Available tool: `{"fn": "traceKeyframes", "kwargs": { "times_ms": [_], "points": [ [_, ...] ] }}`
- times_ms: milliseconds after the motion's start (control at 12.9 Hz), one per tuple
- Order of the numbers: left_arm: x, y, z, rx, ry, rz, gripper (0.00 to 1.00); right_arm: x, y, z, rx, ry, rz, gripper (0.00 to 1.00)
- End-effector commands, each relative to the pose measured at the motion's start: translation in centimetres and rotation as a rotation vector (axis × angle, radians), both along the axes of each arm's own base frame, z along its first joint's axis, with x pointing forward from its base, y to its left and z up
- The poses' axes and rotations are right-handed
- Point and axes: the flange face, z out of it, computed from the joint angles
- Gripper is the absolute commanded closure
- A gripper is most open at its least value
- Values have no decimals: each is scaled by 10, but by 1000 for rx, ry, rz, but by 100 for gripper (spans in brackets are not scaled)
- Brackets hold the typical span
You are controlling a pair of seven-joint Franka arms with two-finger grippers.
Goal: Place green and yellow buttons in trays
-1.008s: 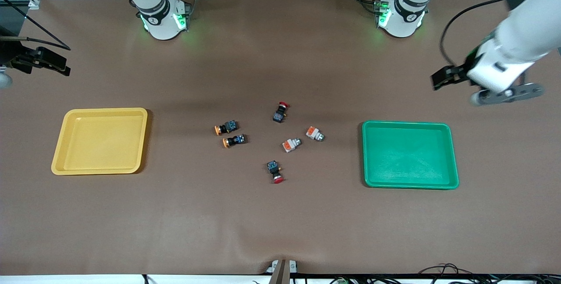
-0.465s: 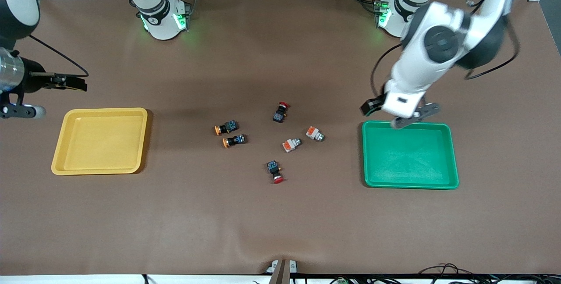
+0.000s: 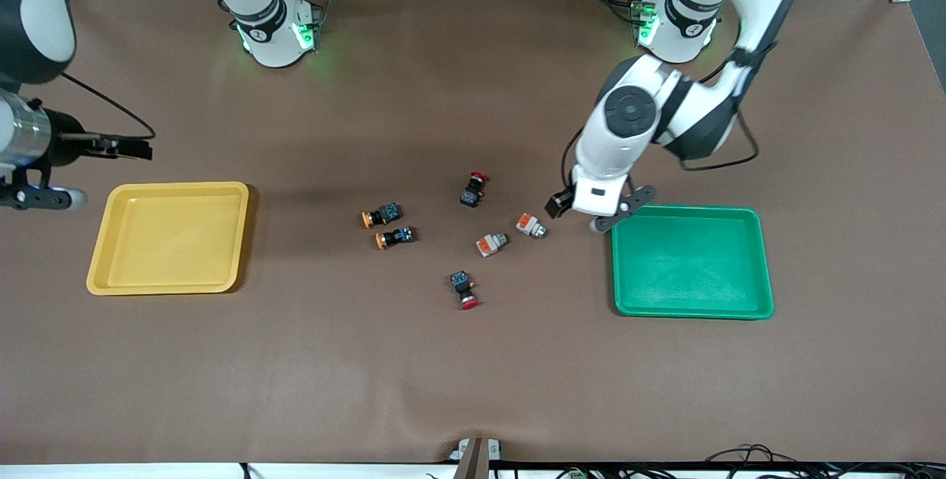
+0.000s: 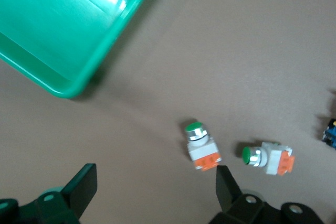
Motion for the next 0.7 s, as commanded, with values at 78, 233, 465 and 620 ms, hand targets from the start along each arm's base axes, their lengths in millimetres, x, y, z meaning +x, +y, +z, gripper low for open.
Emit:
{"fn": "traceKeyframes", "kwargs": {
  "times_ms": [78, 233, 465, 620],
  "points": [
    [7, -44, -46, 8, -8, 78, 0, 16, 9, -36, 50, 45, -58, 0],
    [1, -60, -71, 31, -2, 83, 0, 25, 24, -65, 87, 88, -202, 0],
    [-2, -66, -96, 44, -13, 117, 0, 29, 69, -95, 33, 67, -320, 0],
    [-5, -69, -106, 45, -6, 123, 0, 27, 107, -109, -25, 40, -422, 0]
  ]
}}
